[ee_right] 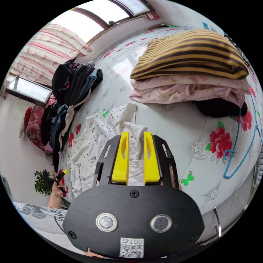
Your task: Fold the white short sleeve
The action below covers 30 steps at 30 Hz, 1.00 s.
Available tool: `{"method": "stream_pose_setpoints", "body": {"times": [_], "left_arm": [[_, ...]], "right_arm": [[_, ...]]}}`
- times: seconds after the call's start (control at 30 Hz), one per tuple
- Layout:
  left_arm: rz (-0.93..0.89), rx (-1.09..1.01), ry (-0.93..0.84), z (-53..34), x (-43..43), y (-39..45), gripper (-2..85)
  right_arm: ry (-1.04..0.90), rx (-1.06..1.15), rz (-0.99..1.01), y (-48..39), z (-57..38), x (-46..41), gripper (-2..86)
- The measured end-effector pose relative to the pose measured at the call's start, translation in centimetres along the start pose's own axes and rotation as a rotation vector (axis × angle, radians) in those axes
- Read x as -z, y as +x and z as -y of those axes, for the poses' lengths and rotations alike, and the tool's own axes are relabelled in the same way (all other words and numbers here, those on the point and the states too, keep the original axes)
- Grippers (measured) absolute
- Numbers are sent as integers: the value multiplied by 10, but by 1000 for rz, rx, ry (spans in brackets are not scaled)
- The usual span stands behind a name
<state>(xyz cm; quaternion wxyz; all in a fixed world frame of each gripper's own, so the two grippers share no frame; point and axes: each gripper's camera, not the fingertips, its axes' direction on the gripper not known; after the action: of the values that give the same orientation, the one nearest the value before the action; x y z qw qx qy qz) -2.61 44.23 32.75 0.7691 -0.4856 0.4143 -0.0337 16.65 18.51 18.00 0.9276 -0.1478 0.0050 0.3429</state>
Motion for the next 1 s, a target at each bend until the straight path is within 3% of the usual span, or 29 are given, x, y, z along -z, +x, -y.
{"method": "stream_pose_setpoints", "body": {"times": [0.17, 0.3, 0.43, 0.57, 0.7, 0.8, 0.9, 0.97, 1.0], "left_arm": [[161, -49, -36, 32, -38, 8, 28], [316, -37, 22, 24, -19, 1, 15], [294, 59, 40, 11, -22, -21, 39], [304, 100, 62, 10, -11, -26, 59], [315, 171, 148, -2, 26, -31, 59], [347, 188, 203, -19, 55, -26, 53], [336, 180, 236, -35, 75, -16, 48], [321, 167, 229, -43, 77, -10, 46], [313, 157, 215, -48, 74, -6, 45]], "right_arm": [[-85, -69, 89, 18, 13, -17, 16], [102, -147, 183, 42, -2, 21, 2], [13, -250, 238, 74, -35, 15, 1], [97, -328, 369, 73, -42, 18, 5], [124, -267, 344, 42, -27, 29, 2], [122, -81, 328, -16, -20, 44, 0], [121, 378, 276, -125, -38, 70, -1], [69, 795, 137, -219, -85, 65, -1], [46, 879, 118, -238, -99, 59, -1]]}}
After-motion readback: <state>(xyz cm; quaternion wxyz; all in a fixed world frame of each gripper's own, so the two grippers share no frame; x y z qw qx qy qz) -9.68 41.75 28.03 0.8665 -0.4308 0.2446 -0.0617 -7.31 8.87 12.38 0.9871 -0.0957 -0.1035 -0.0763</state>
